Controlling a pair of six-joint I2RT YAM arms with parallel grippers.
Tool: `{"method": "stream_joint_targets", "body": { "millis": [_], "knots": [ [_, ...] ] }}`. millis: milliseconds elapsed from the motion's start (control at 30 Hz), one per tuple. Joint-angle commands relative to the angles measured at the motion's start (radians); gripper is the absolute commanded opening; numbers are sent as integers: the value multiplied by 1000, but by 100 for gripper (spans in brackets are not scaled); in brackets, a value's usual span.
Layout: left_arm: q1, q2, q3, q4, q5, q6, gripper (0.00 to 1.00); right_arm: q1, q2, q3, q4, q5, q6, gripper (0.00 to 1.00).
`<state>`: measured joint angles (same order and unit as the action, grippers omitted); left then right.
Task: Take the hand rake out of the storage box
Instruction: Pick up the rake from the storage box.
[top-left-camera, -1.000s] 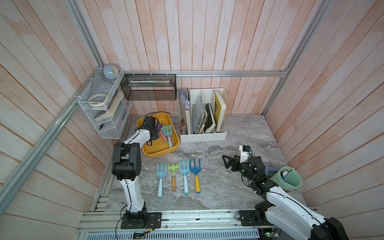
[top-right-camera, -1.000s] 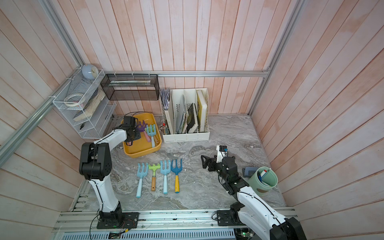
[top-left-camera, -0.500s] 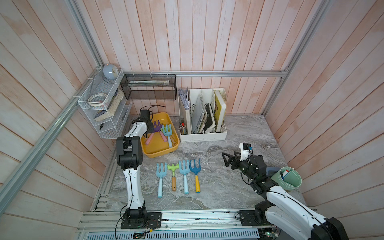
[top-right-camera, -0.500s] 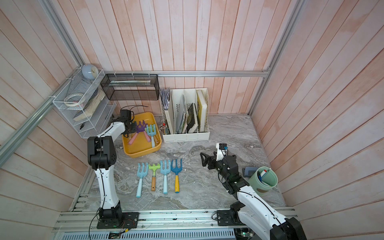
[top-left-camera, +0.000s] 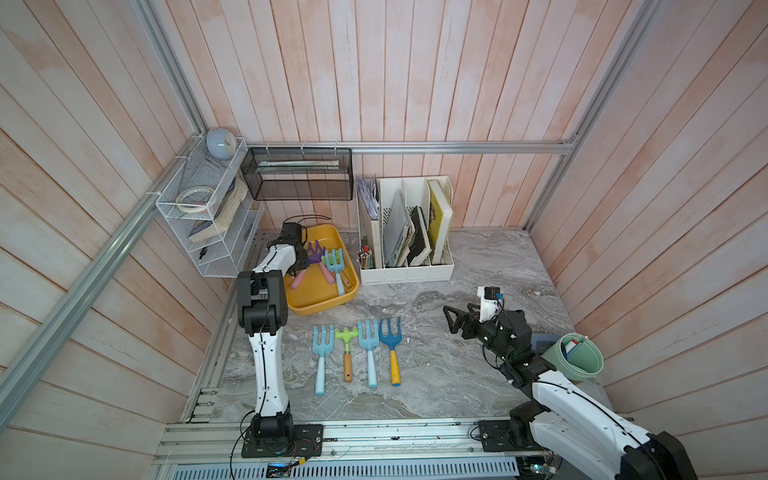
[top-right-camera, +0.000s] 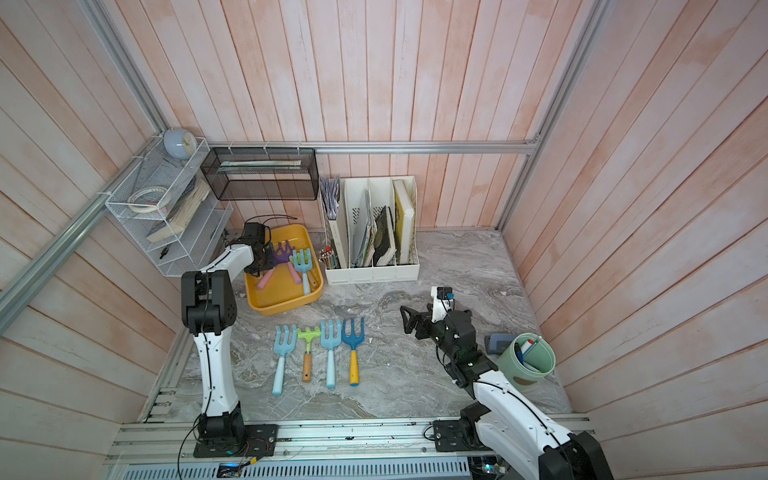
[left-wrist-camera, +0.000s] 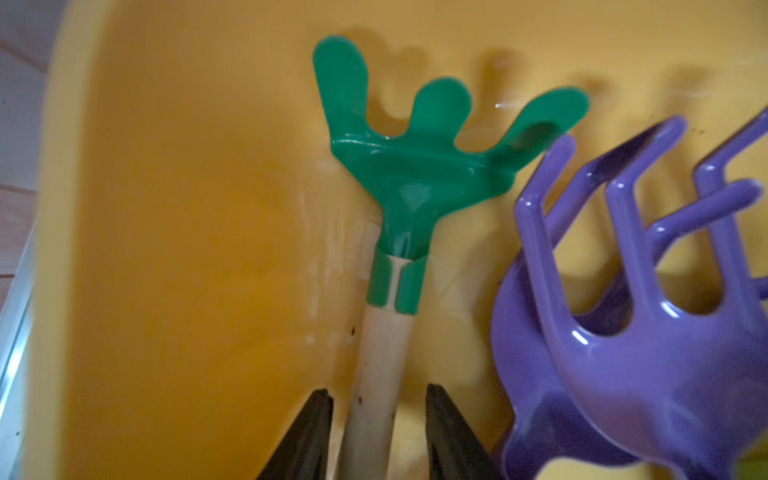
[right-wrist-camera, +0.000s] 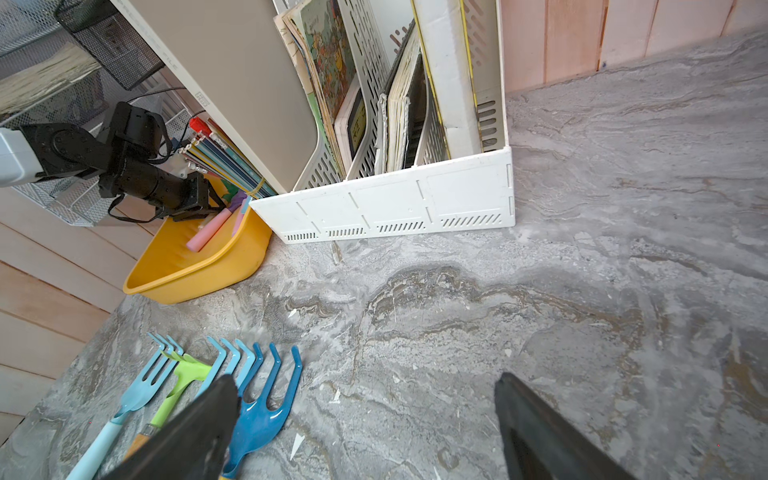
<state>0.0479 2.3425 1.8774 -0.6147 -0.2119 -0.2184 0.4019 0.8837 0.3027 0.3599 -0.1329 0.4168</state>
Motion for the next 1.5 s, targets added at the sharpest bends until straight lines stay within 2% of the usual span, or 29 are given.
{"method": "stream_joint_targets", "body": {
  "millis": [0,200,367,500,600,733,833,933,1100,1267,1367,1467],
  "knots": [
    [6,26,17,-10,34,-22,34,-6,7,26,15,4,-14,98],
    [4,-14,-11,-11,97,-36,9,-8,7,27,11,4,-14,98],
    [-20,-127,-84,-31,52,-61,7,-9,8,31,1,10,-5,98],
    [-59,-304,-213,-6,-31,-140,1,-14,21,37,0,1,25,98],
    [-135,-515,-426,110,-133,-218,1,-16,43,74,-39,-15,43,98],
    [-232,-763,-634,149,-175,-312,1,-15,27,98,-82,-26,71,98],
    [-338,-932,-743,129,-220,-352,1,-15,-8,114,-134,-18,85,98],
    [-450,-1069,-820,89,-213,-408,1,-15,-44,137,-207,-10,85,98],
    [-787,-1184,-920,93,-238,-562,1,-12,-138,163,-361,98,84,98],
    [-1125,-1106,-990,226,-268,-723,2,-12,-203,182,-499,251,96,98],
    [-1234,-975,-1005,335,-249,-791,2,-12,-225,175,-513,277,114,98],
    [-1259,-856,-1016,440,-188,-847,2,-12,-230,169,-511,279,130,98]
  ]
}}
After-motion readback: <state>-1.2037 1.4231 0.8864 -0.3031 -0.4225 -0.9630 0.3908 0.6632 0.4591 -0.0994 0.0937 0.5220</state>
